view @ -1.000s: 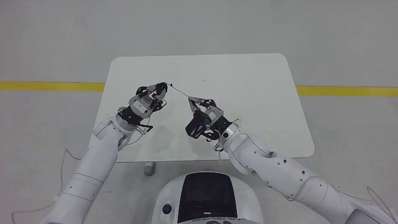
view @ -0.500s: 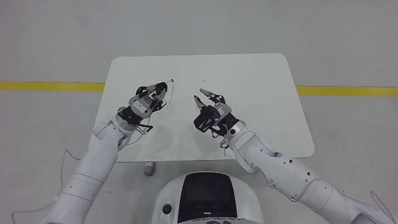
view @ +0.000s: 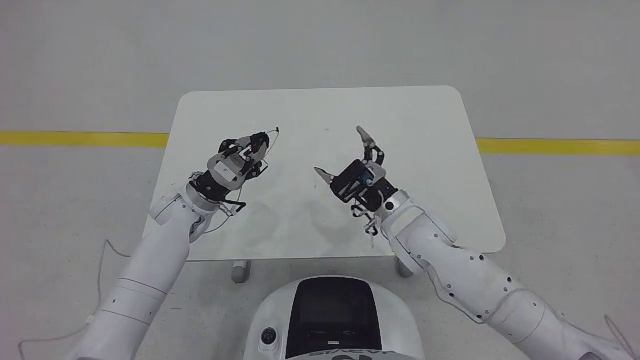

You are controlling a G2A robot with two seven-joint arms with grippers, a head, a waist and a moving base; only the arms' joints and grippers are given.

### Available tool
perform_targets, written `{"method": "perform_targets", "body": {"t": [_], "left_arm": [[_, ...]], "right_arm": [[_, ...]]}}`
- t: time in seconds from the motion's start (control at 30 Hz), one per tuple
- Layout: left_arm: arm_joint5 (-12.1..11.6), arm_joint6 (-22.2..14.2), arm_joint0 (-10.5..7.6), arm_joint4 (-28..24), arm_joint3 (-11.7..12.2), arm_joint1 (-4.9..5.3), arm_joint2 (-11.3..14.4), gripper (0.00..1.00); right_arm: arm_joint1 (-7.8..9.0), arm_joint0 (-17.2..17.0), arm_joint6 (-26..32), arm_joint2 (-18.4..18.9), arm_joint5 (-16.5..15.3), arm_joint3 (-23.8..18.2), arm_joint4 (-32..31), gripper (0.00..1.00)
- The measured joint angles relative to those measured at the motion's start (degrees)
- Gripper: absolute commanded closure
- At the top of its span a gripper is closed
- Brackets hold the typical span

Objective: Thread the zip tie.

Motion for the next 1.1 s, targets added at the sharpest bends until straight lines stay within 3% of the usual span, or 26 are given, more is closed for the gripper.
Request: {"method": "perform_targets", "body": {"t": [0.07, 0.17, 0.4, 0.43, 0.5, 0.7, 0.87, 1.1], "left_arm": [[-0.57, 0.49, 0.12, 1.17, -0.72, 0.06, -0.17, 1.00], [-0.82, -1.15, 0.52, 4.43, -1.17, 0.47, -1.16, 1.00], [-0.77, -6.65, 0.98, 10.27, 0.02, 1.47, -3.79, 1.00], [-0.67, -7.45, 0.94, 11.17, 0.20, 1.60, -4.01, 1.00], [-0.92, -8.33, 0.79, 13.34, 0.44, 1.83, -4.38, 1.00], [-0.98, -8.16, 0.82, 13.11, 0.38, 1.81, -4.33, 1.00], [0.19, -7.99, 1.47, 7.86, -0.09, 1.71, -2.55, 1.00], [0.14, -8.57, 0.32, 2.83, 1.38, 2.95, 1.01, 1.00]], "right_arm": [[-0.02, -0.48, -0.53, 1.15, -1.04, -0.10, 1.93, 0.00], [0.17, -1.34, -1.77, 3.97, -4.98, 0.02, 6.97, 0.00], [0.74, -2.75, -1.20, 9.58, -17.10, -0.30, 17.84, 0.00], [0.75, -2.78, -1.14, 9.77, -17.66, -0.33, 18.18, 0.00], [0.75, -2.79, -1.14, 9.77, -17.53, -0.34, 18.12, 0.00], [0.71, -2.86, -1.24, 9.79, -17.34, -0.32, 18.21, 0.00], [0.42, -3.47, -1.84, 11.15, -17.38, 0.31, 19.53, 0.00], [0.13, -4.73, -2.01, 13.23, -18.04, 0.47, 20.59, 0.00]]}}
